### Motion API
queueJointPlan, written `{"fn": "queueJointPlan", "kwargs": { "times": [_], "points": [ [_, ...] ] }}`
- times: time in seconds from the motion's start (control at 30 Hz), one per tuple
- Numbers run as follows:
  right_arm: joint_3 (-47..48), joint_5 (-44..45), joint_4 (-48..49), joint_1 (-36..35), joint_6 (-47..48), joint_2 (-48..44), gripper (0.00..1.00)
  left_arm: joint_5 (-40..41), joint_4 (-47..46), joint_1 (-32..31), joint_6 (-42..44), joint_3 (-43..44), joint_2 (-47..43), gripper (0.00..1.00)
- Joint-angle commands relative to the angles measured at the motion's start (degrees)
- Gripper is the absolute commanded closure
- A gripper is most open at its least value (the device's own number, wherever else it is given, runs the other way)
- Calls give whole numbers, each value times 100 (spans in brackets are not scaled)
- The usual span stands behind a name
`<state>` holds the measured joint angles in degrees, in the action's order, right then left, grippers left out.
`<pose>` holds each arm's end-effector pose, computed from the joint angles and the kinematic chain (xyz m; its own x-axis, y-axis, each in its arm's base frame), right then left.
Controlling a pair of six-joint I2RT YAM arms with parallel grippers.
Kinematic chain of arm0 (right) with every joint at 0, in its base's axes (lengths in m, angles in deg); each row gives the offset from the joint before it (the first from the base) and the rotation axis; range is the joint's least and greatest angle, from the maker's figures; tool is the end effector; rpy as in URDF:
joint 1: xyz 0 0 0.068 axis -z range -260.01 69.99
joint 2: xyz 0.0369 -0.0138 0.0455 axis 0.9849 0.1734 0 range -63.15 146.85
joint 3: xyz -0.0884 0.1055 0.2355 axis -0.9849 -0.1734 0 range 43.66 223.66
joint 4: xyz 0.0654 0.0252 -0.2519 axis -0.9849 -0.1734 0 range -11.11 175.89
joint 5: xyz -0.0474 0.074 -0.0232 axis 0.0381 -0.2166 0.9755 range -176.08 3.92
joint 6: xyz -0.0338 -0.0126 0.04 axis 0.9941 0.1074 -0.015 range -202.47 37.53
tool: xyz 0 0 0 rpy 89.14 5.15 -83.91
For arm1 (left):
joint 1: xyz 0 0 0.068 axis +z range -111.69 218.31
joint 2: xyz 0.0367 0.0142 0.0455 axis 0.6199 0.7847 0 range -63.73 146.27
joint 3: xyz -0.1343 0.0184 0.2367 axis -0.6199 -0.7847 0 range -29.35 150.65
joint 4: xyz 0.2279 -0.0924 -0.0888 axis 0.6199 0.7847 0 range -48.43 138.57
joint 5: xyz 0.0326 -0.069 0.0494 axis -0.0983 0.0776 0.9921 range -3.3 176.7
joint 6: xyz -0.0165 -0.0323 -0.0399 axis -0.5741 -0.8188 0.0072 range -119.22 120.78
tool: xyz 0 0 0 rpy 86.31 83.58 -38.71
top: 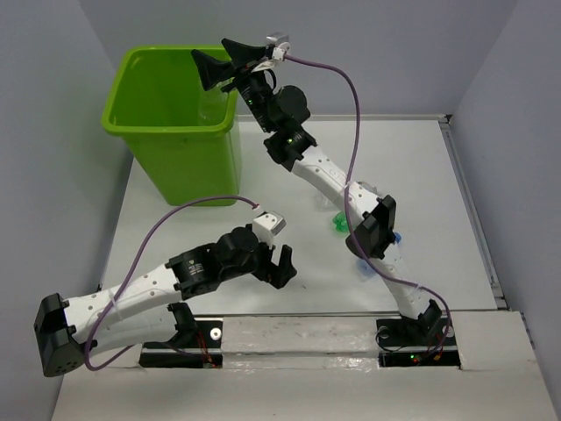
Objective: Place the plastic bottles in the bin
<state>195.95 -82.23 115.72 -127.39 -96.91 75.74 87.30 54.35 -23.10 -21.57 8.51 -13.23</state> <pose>0.3559 0.3833 0.4772 0.2744 0.6654 -0.6942 -0.7944 0.5637 0.2263 0.0975 -0.1784 0.2751 -0.5220 0.1634 -0.8371 0.7299 0.5934 -0.3393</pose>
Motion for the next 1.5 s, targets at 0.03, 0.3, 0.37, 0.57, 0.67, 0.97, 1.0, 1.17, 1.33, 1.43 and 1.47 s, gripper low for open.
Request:
{"fn": "queueJointPlan", "kwargs": {
  "times": [0.03, 0.3, 0.37, 0.57, 0.67, 0.97, 1.0, 1.17, 1.33, 1.43, 1.47],
  "points": [
    [-199, -245, -854, -17, 55, -942, 3, 204, -170, -12, 187, 106, 117, 1],
    [-4043, 358, -936, 35, 353, -3935, 31, -402, -723, -38, -76, 239, 539, 2],
    [-5766, 807, -1022, 35, 476, -5363, 61, -508, -1092, -99, -208, 387, 819, 4],
    [-8888, 3251, -2330, 438, 214, -8287, 91, -122, -1436, -731, 46, 1713, 2559, 4],
    [-10163, 3507, -3156, 974, -383, -9667, 89, 212, -1444, -995, 318, 2616, 3558, 4],
    [-10614, 4387, -4644, 1187, -604, -11602, 39, 678, -611, -1093, 784, 5290, 5961, 4],
    [-10649, 4361, -4644, 1187, -691, -11821, 39, 730, -401, -1084, 828, 5701, 6285, 4],
    [-10790, 4185, -4635, 1187, -920, -12087, 44, 916, 277, -1093, 917, 6689, 7060, 7],
    [-10834, 4062, -4600, 1187, -1000, -12271, 44, 810, 384, -1093, 794, 6637, 7290, 11],
    [-10878, 3948, -4573, 1187, -1008, -12421, 44, 766, 375, -1101, 723, 6549, 7386, 12],
    [-10913, 3921, -4573, 1187, -1017, -12447, 43, 731, 366, -1101, 723, 6541, 7413, 13]
  ]
}}
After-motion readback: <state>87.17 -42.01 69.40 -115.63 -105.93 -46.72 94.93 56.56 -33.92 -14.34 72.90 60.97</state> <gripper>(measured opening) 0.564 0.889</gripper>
